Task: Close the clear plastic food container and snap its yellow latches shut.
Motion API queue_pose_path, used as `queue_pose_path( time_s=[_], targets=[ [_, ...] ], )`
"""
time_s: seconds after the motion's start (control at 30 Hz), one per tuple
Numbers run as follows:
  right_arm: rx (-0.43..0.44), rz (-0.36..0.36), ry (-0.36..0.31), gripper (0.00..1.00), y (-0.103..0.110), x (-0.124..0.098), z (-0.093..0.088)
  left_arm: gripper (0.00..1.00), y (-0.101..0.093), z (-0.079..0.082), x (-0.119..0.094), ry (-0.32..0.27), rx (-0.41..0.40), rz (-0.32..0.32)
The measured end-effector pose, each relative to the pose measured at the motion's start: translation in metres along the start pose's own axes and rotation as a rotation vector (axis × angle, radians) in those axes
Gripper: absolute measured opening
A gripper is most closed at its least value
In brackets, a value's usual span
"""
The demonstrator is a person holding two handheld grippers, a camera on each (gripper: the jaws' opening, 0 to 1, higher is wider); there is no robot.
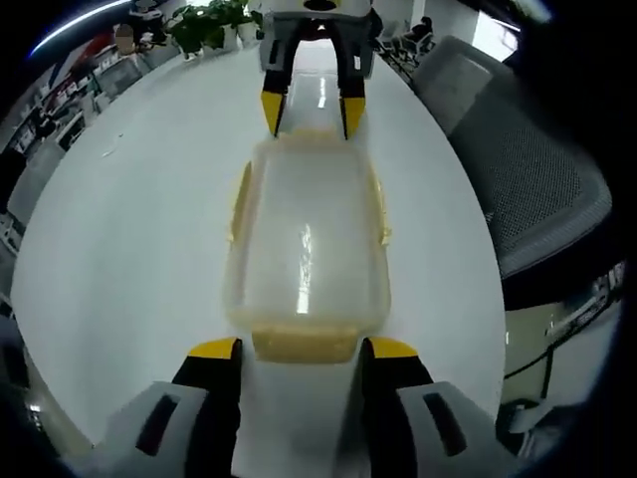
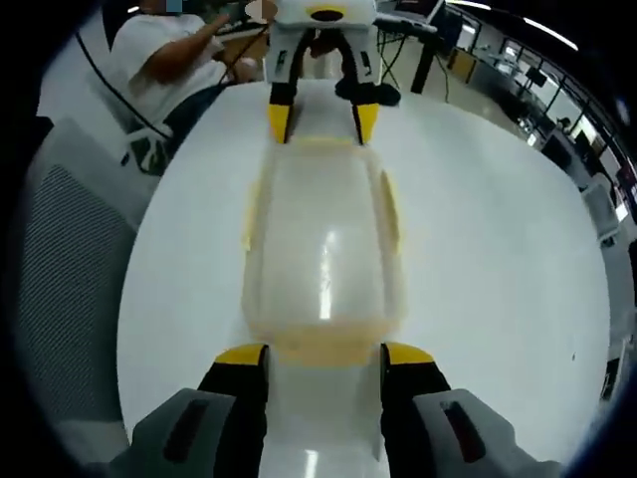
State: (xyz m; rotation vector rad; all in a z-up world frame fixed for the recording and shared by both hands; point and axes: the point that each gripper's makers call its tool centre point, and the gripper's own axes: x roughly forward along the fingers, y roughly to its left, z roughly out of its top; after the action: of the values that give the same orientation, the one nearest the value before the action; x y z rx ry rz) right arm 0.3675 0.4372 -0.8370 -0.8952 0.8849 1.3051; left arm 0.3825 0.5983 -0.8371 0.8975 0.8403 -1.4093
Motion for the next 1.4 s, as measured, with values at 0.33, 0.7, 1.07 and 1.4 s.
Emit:
queue_pose_path(
  time_s=[0.33,0.7,1.07,1.4],
  targets=[
    [0.033,0.021,0.046,0.4,-0.0008,0.0031,-0.0019,0.4,-0.0001,0.003,0.0015,0.015,0.025,-0.013],
    [0.029,0.025,0.1,0.4,0.0014,0.004,-0.0021,0.4,-0.0013,0.0046,0.0037,0.046,0.033,-0.025],
    [0.03,0.021,0.112,0.4,0.0023,0.003,-0.0045,0.39,-0.0017,0.0044,0.0028,0.054,0.042,-0.025],
    [0.019,0.03,0.102,0.4,0.0039,-0.0053,-0.003,0.39,-0.0065,0.0092,-0.0015,0.041,0.013,-0.053]
  ],
)
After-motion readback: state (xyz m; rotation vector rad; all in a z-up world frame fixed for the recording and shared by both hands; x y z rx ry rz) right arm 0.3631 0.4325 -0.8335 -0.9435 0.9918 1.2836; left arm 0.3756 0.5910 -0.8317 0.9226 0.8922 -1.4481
